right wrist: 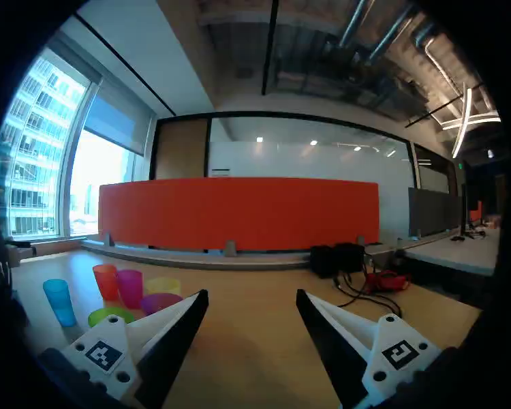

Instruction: Pour water

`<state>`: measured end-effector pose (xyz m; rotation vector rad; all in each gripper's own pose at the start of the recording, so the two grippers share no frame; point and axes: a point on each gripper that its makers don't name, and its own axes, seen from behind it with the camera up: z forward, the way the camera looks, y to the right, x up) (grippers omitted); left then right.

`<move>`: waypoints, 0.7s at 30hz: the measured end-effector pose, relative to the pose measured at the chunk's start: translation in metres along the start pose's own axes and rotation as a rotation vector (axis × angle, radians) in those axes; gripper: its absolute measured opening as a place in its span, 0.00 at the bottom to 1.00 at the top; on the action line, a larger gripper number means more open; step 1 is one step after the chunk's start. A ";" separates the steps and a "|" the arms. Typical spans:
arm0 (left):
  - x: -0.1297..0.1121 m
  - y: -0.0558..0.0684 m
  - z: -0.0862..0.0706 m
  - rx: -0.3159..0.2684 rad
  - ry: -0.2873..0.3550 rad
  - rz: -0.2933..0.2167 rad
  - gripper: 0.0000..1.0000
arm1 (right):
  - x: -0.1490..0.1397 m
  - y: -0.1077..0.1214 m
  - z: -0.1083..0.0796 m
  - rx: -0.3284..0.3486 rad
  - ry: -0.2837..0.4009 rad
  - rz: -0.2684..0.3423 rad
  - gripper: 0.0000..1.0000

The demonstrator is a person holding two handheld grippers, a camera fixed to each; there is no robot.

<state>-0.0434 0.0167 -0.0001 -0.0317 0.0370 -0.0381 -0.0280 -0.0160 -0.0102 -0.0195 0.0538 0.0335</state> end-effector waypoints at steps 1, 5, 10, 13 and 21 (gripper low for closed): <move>0.000 0.000 0.000 0.000 0.000 0.000 0.95 | -0.001 0.001 0.000 -0.002 -0.003 0.003 1.00; 0.000 0.000 0.000 0.000 0.000 0.000 0.95 | -0.006 0.003 0.000 -0.008 -0.013 0.007 1.00; 0.000 0.000 0.000 0.000 0.000 0.000 0.95 | -0.010 0.002 0.000 -0.010 -0.026 -0.004 1.00; 0.000 0.000 0.000 0.000 0.000 0.000 0.95 | -0.010 0.003 0.000 -0.011 -0.029 -0.003 1.00; -0.001 -0.001 -0.001 0.000 0.000 0.000 0.95 | -0.009 0.006 0.000 -0.015 -0.029 -0.002 1.00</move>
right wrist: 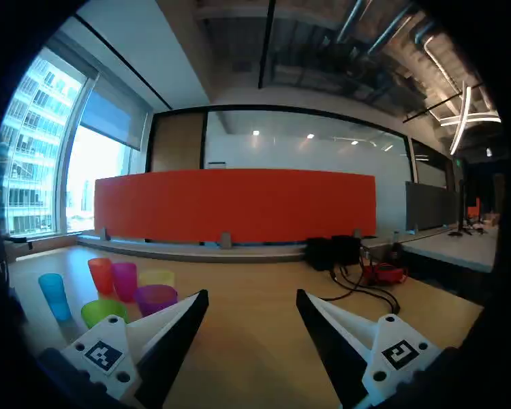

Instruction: Pour water

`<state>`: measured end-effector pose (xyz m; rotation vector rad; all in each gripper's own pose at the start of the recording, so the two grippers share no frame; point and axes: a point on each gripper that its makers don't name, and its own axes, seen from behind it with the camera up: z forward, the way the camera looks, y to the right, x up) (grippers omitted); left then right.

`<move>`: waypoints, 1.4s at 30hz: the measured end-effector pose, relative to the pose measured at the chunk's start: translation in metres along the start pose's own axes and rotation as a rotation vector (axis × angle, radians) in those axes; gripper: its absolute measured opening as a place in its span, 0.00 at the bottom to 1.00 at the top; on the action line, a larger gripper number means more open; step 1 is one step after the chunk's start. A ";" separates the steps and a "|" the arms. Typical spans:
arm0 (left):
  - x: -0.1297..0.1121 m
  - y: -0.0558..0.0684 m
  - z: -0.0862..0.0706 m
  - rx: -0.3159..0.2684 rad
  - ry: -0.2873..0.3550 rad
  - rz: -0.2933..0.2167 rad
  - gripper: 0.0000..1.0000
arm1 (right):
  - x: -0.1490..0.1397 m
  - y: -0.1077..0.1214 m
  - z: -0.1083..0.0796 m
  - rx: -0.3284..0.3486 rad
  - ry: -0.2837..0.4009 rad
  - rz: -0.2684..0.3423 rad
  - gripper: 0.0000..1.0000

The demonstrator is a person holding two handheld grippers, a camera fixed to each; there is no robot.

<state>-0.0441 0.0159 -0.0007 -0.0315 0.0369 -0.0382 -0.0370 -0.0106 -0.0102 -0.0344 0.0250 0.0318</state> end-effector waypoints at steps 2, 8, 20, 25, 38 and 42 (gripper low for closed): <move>0.000 0.000 0.000 0.000 0.000 0.000 0.95 | 0.000 0.000 0.000 0.001 0.000 0.000 1.00; 0.000 0.000 0.000 0.000 0.000 0.000 0.95 | 0.000 0.000 0.000 0.008 -0.001 0.001 1.00; 0.000 0.000 0.000 0.000 0.000 0.000 0.95 | -0.001 0.003 0.001 0.003 -0.003 0.001 1.00; 0.000 0.000 0.000 0.000 0.000 0.000 0.95 | -0.001 0.003 0.001 0.003 -0.003 0.001 1.00; 0.000 0.000 0.001 0.000 0.000 0.000 0.95 | 0.000 0.003 0.001 0.002 -0.004 0.001 1.00; 0.000 0.000 0.000 0.000 0.000 0.000 0.95 | 0.000 0.003 0.001 0.002 -0.004 0.001 1.00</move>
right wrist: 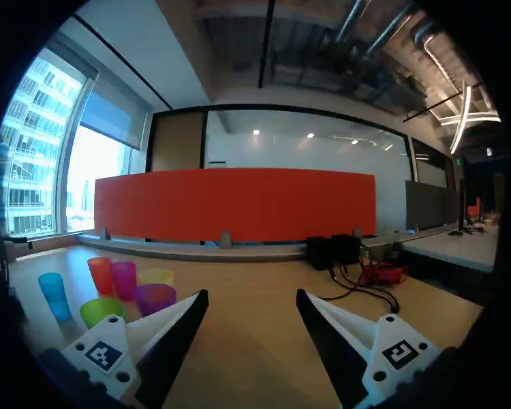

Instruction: Pour water

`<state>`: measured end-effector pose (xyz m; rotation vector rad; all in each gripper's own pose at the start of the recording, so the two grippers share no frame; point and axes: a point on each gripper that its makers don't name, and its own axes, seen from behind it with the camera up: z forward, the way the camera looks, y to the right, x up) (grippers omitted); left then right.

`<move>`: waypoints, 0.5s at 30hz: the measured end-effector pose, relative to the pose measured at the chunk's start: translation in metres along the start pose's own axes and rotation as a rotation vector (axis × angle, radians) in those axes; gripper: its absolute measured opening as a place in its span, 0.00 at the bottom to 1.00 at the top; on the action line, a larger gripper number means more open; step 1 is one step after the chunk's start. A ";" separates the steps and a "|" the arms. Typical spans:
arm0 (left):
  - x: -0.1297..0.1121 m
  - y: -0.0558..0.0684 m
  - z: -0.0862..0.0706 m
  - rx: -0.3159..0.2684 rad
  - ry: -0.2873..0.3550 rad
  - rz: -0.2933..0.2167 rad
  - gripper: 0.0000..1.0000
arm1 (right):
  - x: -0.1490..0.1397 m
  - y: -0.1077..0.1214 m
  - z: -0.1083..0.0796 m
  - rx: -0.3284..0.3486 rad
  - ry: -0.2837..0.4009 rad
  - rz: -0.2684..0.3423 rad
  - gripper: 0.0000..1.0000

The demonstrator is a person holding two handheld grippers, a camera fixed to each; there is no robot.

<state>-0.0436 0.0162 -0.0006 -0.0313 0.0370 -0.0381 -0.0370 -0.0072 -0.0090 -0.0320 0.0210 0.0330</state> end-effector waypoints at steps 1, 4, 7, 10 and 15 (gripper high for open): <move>0.000 0.000 0.000 0.000 0.000 0.000 0.95 | 0.000 0.000 0.000 0.000 0.000 0.000 1.00; 0.000 0.000 0.000 0.000 0.000 0.000 0.95 | 0.000 0.000 0.000 0.000 0.000 0.000 1.00; 0.000 0.000 0.000 0.000 0.000 0.000 0.95 | 0.000 0.000 -0.001 0.000 0.000 0.000 1.00; 0.000 0.000 0.000 0.000 0.000 0.000 0.95 | 0.000 0.000 -0.001 0.000 0.000 0.000 1.00; 0.000 0.001 0.000 0.000 0.000 0.000 0.95 | -0.001 0.000 -0.001 0.000 0.000 0.000 1.00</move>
